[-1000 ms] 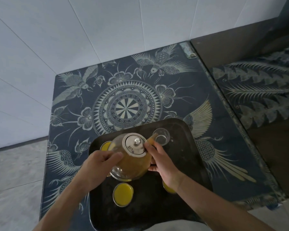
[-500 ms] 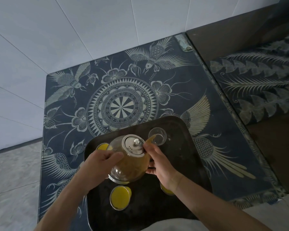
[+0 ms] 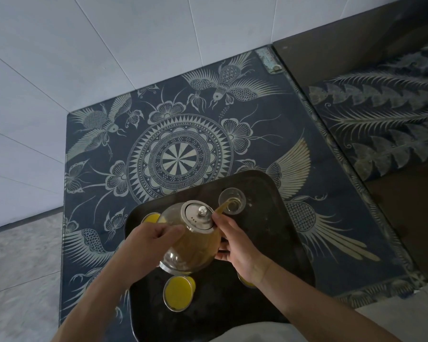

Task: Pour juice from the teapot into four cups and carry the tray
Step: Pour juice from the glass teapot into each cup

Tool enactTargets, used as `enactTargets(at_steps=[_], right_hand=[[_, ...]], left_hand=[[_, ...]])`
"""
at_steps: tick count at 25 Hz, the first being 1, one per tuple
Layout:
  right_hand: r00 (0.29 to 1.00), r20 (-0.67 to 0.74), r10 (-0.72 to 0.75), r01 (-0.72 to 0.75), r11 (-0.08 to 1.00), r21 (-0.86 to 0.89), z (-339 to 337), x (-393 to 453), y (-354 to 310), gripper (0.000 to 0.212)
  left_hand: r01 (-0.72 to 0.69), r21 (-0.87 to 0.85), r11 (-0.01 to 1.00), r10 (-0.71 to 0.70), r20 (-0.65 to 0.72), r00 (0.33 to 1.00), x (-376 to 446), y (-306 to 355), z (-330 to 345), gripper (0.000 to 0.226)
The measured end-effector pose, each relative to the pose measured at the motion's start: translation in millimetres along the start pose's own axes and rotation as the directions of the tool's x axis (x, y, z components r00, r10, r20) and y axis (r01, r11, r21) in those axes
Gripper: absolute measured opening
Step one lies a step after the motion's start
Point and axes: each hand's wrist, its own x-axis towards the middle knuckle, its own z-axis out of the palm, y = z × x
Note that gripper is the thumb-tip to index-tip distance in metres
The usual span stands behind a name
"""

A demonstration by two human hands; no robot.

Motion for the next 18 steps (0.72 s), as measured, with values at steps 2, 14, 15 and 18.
enactTargets(at_steps=[2, 14, 15, 18], right_hand=[[1.0, 0.002, 0.004, -0.004, 1.0, 0.0, 0.2, -0.7, -0.4, 0.082], [0.999, 0.011, 0.032, -0.032, 0.999, -0.017, 1.7, -3.8, 0.9, 0.071], [0.999, 0.013, 0.032, -0.031, 0.999, -0.016, 2.2, -4.0, 1.3, 0.073], [0.999, 0.023, 0.03, -0.03, 0.999, -0.011, 2.9, -3.3, 2.9, 0.073]], left_hand=[[-0.017, 0.006, 1.0, 0.017, 0.009, 1.0, -1.9, 0.6, 0.0, 0.058], [-0.026, 0.032, 0.999, 0.025, 0.007, 1.0, -9.0, 1.9, -4.8, 0.06], [-0.024, 0.03, 0.999, 0.024, 0.008, 1.0, -9.2, 1.8, -5.2, 0.059], [-0.037, 0.033, 0.999, 0.037, 0.014, 0.999, -10.6, 1.8, -6.2, 0.059]])
